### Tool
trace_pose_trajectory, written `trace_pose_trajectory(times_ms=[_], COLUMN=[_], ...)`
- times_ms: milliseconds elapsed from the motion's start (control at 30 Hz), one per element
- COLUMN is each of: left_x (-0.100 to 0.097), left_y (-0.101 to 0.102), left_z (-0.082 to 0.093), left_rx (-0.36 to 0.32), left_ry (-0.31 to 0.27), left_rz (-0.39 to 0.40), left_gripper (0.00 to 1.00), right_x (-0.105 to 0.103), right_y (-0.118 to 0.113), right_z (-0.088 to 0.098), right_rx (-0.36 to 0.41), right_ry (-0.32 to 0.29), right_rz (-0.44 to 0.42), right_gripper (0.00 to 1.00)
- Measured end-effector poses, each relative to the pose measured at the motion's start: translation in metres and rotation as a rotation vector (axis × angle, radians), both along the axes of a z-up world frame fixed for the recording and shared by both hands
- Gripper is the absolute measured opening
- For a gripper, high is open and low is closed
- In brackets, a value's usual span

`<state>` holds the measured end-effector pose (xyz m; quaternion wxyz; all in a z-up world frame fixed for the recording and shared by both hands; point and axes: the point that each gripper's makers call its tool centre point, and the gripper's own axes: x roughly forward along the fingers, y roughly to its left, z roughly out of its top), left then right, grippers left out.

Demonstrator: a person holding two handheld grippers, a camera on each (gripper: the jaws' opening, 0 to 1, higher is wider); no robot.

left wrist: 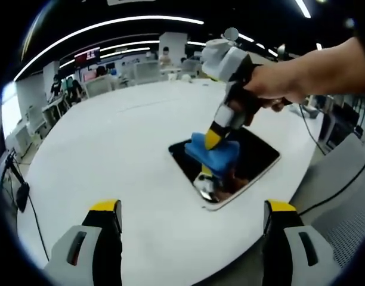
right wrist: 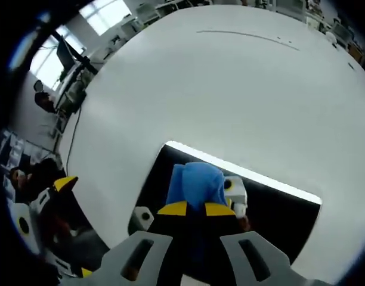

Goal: Wipe the mirror surface with the cleaning cloth until all visible marks leave the cleaned area.

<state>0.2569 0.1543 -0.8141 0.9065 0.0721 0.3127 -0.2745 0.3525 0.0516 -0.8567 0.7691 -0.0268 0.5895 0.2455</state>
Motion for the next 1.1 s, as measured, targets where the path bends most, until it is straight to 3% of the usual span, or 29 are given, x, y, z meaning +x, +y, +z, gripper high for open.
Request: trace_pose_trajectory(times_ms=[200, 333, 633, 1100], left_x=[0.005, 0.001, 0.003, -0.002], left_y=[0.007, -0.001, 0.003, -0.001], left_z=[0.004, 0.003, 0.004, 0.001], left_rx=[-0.024, 0.001, -0.005, -0.042], left_ry=[-0.017, -0.020, -0.021, 0.020], left_rz=[0.047, -0.004, 0.015, 0.017], left_gripper=[0.99, 0.99, 0.99, 0.99], right_x=[-0.008, -0.013, -0.031, -0.060], right_y=[0.001, 0.002, 0.002, 0.001], right_z=[-0.001, -0.002, 0.000, -0.001], right_rx=[0.023, 0.018, 0.014, 0.003], right_ry=[0.005, -0.004, -0.009, -0.009], right_rz=[-0.017, 0.006, 0.037, 0.055], right_gripper=[0.02, 0.02, 0.03, 0.03])
